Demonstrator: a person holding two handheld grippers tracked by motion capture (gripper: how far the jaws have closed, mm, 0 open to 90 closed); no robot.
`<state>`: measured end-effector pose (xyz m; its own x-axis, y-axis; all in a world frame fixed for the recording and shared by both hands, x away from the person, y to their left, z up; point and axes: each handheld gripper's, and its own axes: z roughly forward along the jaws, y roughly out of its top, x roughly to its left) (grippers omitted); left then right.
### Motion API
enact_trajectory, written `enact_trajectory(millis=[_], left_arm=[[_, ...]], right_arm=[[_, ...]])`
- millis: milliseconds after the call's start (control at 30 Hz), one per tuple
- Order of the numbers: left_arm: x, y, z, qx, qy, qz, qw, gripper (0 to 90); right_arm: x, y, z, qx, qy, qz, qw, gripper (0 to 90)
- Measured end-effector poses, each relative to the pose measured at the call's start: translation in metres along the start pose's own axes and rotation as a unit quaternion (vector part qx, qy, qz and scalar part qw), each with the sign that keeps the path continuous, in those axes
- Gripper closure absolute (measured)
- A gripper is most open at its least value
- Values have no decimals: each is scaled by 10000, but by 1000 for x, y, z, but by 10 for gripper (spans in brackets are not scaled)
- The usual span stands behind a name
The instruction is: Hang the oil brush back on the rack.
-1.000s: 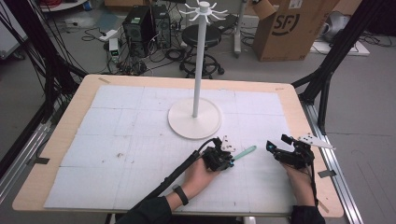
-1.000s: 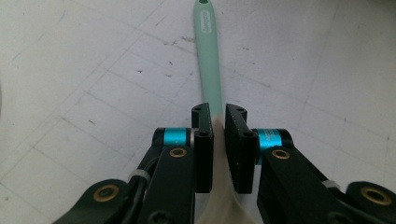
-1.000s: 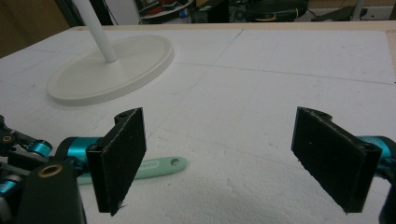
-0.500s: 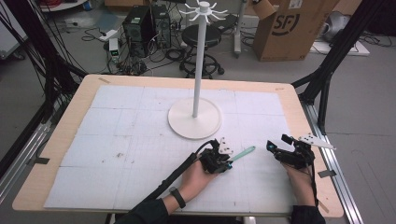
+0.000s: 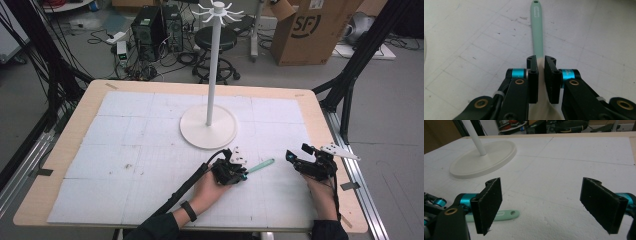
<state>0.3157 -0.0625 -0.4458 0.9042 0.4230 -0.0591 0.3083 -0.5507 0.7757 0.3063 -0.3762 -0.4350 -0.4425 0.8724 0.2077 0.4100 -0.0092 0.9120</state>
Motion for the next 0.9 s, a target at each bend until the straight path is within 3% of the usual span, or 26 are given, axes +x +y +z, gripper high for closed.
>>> enact_trajectory(millis=[267,533,733,900], left_arm=[[9,-1,-21,-330,-199,-112,9992,824],[30,-7,-65,-825,-150,-286,9961,823],[54,-11,-108,-1223,-25,-489,9913,823],[74,-16,-147,-1610,117,-617,9850,823]], right_arm=[[-1,0,-1,-26,-80,69,9999,171],[0,-1,4,72,-55,39,10000,171],[-1,-2,6,115,-47,29,9999,171],[0,-2,6,132,-47,40,9999,171]])
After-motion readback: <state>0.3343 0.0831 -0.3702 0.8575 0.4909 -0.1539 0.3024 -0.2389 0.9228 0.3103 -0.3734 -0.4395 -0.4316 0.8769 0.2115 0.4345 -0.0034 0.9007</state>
